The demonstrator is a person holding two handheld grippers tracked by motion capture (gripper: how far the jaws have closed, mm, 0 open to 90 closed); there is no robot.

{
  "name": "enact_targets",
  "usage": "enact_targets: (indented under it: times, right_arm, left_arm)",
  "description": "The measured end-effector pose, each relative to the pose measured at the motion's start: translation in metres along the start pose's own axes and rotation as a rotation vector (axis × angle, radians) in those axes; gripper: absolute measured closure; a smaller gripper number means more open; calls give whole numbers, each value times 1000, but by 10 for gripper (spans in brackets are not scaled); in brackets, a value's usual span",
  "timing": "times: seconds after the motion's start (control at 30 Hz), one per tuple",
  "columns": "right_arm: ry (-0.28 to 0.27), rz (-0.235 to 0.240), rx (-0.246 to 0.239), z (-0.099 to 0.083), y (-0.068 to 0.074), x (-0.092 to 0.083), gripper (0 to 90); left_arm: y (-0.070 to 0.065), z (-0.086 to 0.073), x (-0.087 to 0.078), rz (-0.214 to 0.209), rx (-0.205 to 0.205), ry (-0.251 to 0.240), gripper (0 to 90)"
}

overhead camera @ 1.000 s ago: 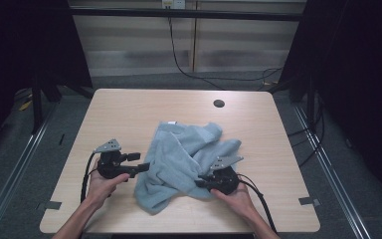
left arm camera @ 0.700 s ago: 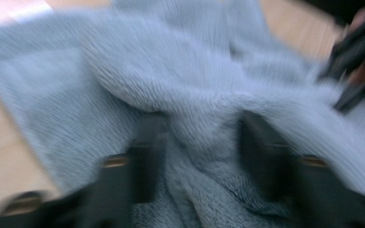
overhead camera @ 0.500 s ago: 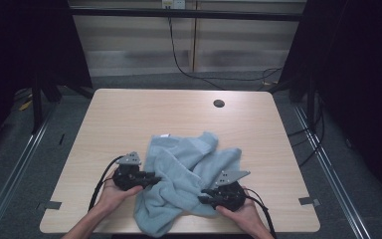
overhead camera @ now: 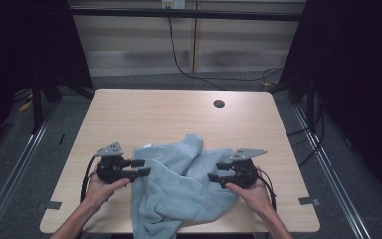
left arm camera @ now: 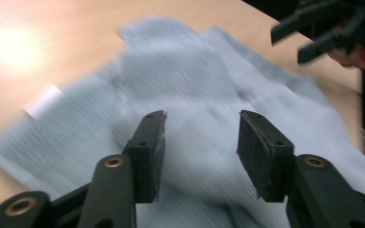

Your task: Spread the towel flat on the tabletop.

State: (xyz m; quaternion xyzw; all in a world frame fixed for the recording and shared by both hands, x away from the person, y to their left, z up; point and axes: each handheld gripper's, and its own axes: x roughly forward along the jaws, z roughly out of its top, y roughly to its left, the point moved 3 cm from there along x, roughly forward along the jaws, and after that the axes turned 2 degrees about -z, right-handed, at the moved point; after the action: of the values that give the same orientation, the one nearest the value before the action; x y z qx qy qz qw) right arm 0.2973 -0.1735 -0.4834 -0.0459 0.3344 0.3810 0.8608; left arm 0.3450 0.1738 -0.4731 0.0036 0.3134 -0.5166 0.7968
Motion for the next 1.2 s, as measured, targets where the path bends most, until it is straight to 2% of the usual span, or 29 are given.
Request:
enact_targets:
  times: [0.03,0.07,0.1,0.13,0.17,0.2,0.23,0.27,0.33,0.37,0.4,0.43,0.47,0.57,0.63,0.7,0.73,0.77,0.8,0.83,0.9,0.93,0.97,1.03,1.07,1.1,1.13,1.17,1.2]
  right_arm:
    - [0,0,0,0,0,0,394]
    - [16,-13,5,4,-11,12,351]
    - [26,-17,13,4,-16,19,324]
    - [26,-17,13,4,-16,19,324]
    - [43,-23,30,4,-24,30,296]
    - [43,-23,30,4,-24,30,296]
    - [60,-37,34,2,-30,40,275]
    - [60,-37,34,2,-30,40,275]
    - [79,-50,45,-2,-34,47,257]
    - [83,-56,43,-3,-35,48,255]
    - [85,-59,43,-5,-34,49,258]
    - [85,-59,43,-5,-34,49,258]
    - [85,-60,23,-7,-33,51,261]
    - [84,-75,-2,-8,-30,52,274]
    - [90,-138,-78,-11,-22,54,316]
    - [95,-133,-93,-11,-16,53,442]
    - [91,-124,-104,-11,-15,53,501]
    - [88,-123,-100,-11,-13,52,566]
    - [88,-123,-100,-11,-13,52,566]
    - [84,-110,-96,-12,-11,50,739]
    - [87,-88,-90,-12,-10,50,825]
    - [90,-86,-82,-12,-10,50,837]
    - [91,-72,-69,-11,-10,50,844]
    - [61,-46,-24,-7,-15,44,848]
    - [44,-58,-18,-4,-18,39,849]
    - [22,-66,-11,-1,-20,33,849]
    - [22,-66,-11,-1,-20,33,849]
    - [-10,-91,3,6,-26,20,850]
    - [-34,-100,9,10,-28,14,850]
  left_arm:
    - [0,0,0,0,0,0,480]
    - [8,8,16,27,10,25,469]
    - [11,11,25,17,1,28,450]
    - [11,11,25,17,1,28,424]
    - [13,15,41,14,-3,28,402]
    - [13,15,41,14,-3,28,378]
    - [13,15,48,7,-14,23,351]
    - [12,14,55,3,-18,33,351]
    - [4,6,75,-16,-4,96,285]
    - [4,6,75,-16,-4,96,274]
    - [-2,2,84,6,53,146,266]
    - [-2,2,84,6,53,146,236]
    - [-3,-1,88,9,66,164,237]
    - [-3,-3,90,12,68,161,247]
    - [-7,-5,88,21,93,182,387]
    - [-11,-5,86,-10,117,190,542]
    - [-11,-5,86,-10,117,190,614]
    - [-13,-5,86,-13,136,190,653]
    - [-14,-5,85,-17,147,179,653]
    - [-12,-5,80,-37,124,156,737]
    - [-11,-4,77,-49,113,141,773]
    - [-8,0,67,-57,84,95,781]
    - [-7,2,61,-58,73,72,785]
    - [-5,4,54,-53,72,54,789]
    - [-2,8,39,-47,53,-3,792]
    - [0,10,31,-43,42,-30,793]
    - [0,10,31,-43,42,-30,794]
    - [3,14,14,-23,33,-79,795]
    - [5,16,6,-18,28,-101,795]
